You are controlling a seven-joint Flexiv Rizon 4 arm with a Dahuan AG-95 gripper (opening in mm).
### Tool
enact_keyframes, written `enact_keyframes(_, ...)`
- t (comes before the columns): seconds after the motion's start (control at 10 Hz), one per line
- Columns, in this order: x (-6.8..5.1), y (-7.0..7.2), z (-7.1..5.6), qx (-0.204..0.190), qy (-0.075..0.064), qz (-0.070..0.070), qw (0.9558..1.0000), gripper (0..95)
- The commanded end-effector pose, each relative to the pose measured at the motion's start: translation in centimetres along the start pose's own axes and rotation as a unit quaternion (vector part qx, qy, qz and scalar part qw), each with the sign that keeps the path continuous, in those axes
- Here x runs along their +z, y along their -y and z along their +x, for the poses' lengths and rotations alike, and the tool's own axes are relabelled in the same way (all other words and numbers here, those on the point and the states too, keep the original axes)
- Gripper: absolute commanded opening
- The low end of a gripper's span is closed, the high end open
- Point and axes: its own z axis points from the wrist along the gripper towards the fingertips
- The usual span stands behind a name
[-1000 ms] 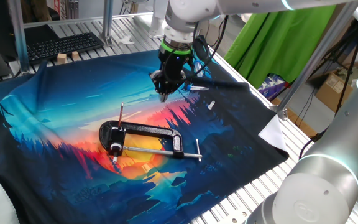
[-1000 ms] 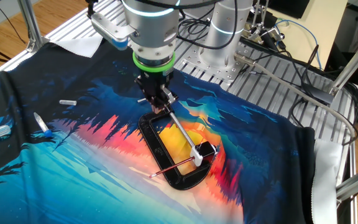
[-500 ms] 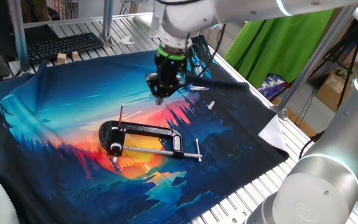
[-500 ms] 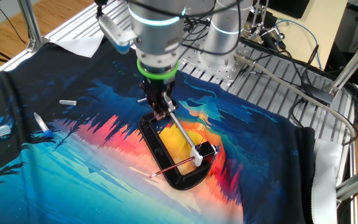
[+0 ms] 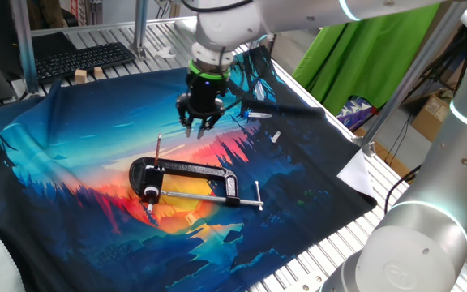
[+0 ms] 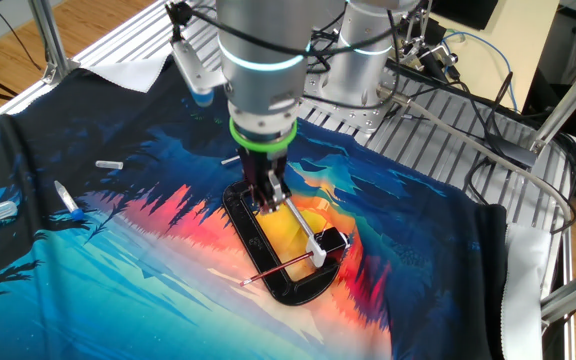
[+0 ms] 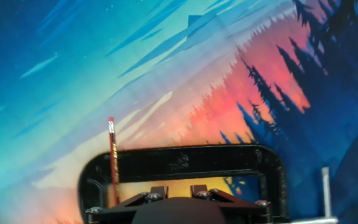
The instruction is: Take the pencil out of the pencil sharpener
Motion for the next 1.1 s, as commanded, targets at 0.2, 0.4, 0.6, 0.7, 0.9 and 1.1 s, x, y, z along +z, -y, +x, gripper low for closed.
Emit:
enact_keyframes(0.2,0.7,-1.8,-0.2,0.031,-0.002,-0.004,0.9995,19.0)
enact_keyframes(0.4,1.1,-3.2,-0.3,0.039,-0.002,-0.003,0.9992,19.0)
enact_keyframes(0.6,1.6,-4.1,-0.4,0.043,-0.002,-0.003,0.9991,19.0)
enact_keyframes(0.7,1.8,-4.4,-0.4,0.045,-0.002,-0.003,0.9990,19.0)
enact_keyframes(0.9,2.5,-5.4,-0.4,0.052,-0.001,-0.004,0.9986,19.0)
enact_keyframes(1.1,2.9,-6.0,-0.2,0.059,-0.001,-0.004,0.9983,19.0)
